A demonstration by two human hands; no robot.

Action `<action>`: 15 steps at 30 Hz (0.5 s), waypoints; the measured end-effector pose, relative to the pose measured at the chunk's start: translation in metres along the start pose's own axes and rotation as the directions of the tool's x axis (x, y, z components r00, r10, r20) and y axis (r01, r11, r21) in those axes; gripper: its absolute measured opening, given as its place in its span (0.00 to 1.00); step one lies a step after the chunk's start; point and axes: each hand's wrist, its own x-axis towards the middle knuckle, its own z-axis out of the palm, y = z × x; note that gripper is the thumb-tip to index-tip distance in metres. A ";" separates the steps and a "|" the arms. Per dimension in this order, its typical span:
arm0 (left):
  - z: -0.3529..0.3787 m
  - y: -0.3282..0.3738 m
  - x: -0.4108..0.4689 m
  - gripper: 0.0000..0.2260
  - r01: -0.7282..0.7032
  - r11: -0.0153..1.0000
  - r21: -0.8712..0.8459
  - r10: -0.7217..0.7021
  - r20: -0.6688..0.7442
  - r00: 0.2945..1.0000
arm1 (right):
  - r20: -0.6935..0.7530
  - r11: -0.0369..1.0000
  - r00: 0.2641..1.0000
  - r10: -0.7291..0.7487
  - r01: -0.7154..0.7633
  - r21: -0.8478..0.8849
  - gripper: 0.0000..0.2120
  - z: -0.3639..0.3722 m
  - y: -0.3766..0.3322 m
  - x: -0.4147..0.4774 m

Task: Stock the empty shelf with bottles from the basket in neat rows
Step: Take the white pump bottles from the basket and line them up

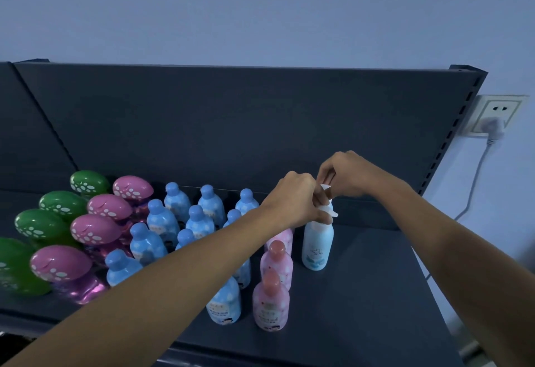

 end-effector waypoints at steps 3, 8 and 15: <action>0.001 -0.001 0.000 0.18 0.014 1.000 -0.014 -0.015 -0.007 1.000 | -0.030 1.000 1.000 0.000 0.000 -0.008 0.10 -0.002 -0.001 0.001; -0.010 -0.005 -0.009 0.18 0.031 0.999 -0.027 -0.033 -0.078 0.996 | -0.099 1.000 0.995 0.008 -0.010 -0.020 0.09 -0.010 -0.013 -0.004; -0.077 -0.041 -0.049 0.12 0.033 0.999 0.040 -0.024 -0.195 0.981 | -0.148 0.999 0.989 -0.019 0.013 -0.043 0.08 -0.012 -0.070 -0.017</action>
